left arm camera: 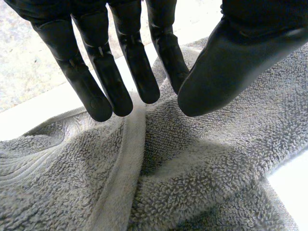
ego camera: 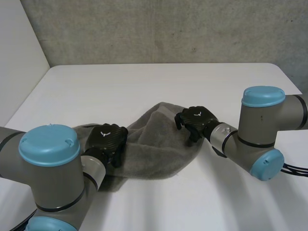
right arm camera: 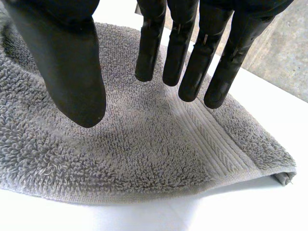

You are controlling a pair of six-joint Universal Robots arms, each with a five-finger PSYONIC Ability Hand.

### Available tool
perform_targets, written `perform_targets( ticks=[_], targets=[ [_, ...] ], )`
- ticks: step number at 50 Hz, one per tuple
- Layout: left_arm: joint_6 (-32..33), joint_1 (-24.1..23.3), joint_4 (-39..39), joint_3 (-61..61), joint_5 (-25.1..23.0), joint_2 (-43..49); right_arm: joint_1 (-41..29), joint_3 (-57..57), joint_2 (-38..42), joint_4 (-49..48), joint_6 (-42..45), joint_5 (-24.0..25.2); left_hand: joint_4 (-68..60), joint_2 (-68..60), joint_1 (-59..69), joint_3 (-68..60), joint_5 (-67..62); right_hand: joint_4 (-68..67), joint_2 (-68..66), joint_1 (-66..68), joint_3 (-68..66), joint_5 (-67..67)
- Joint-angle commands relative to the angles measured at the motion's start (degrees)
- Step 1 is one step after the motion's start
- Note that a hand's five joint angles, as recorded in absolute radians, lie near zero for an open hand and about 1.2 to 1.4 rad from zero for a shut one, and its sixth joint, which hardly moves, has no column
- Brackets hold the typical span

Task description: Fold the towel.

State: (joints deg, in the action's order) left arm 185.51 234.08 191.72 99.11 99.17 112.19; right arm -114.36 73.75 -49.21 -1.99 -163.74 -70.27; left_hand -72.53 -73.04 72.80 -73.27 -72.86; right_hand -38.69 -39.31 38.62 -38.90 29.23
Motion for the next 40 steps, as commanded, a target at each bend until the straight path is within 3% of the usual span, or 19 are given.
perform_targets(
  ticks=[1,9,16,19,23,26,40],
  targets=[
    [0.6,-2.4,0.4,-5.5,-4.6,4.2,1.9,5.8,-7.9,5.8,8.3,2.3,-7.3,-6.8,7.1,-6.6,3.0,28.7,29.3,-28.6,28.9,-29.2],
    [0.8,-2.4,-0.3,-5.5,-4.7,2.9,2.0,4.4,-7.1,13.2,8.9,4.1,-6.7,-6.1,6.4,-5.9,3.7,28.7,29.3,-28.6,28.9,-29.2],
    [1.0,-2.4,-2.0,-5.2,-4.6,2.7,2.1,4.1,-7.2,12.0,8.5,3.5,-1.3,-0.8,1.0,-0.5,9.1,28.7,29.3,-28.6,28.9,-29.2],
    [1.0,-2.3,-3.2,-4.9,-4.6,2.0,2.1,4.3,-8.3,9.9,8.6,2.5,8.5,9.0,-8.8,9.2,18.8,28.7,29.3,-28.6,28.9,-29.2],
    [1.1,-2.0,-5.0,-3.3,-4.7,0.1,2.1,4.3,-10.3,8.8,9.0,0.8,31.2,31.7,-31.4,31.9,41.5,28.7,29.3,-28.6,28.9,-29.2],
    [1.2,-0.7,-5.3,-1.7,-4.9,-2.1,2.1,4.2,-10.4,8.7,9.1,0.7,38.7,39.2,-39.0,39.5,49.1,28.7,29.3,-28.6,28.9,-29.2],
    [6.7,2.4,-4.7,4.1,-5.1,-2.9,2.0,4.6,-10.4,8.5,10.2,0.6,39.4,40.0,-39.7,40.2,49.8,28.7,29.3,-28.6,28.9,-29.2]
  ],
)
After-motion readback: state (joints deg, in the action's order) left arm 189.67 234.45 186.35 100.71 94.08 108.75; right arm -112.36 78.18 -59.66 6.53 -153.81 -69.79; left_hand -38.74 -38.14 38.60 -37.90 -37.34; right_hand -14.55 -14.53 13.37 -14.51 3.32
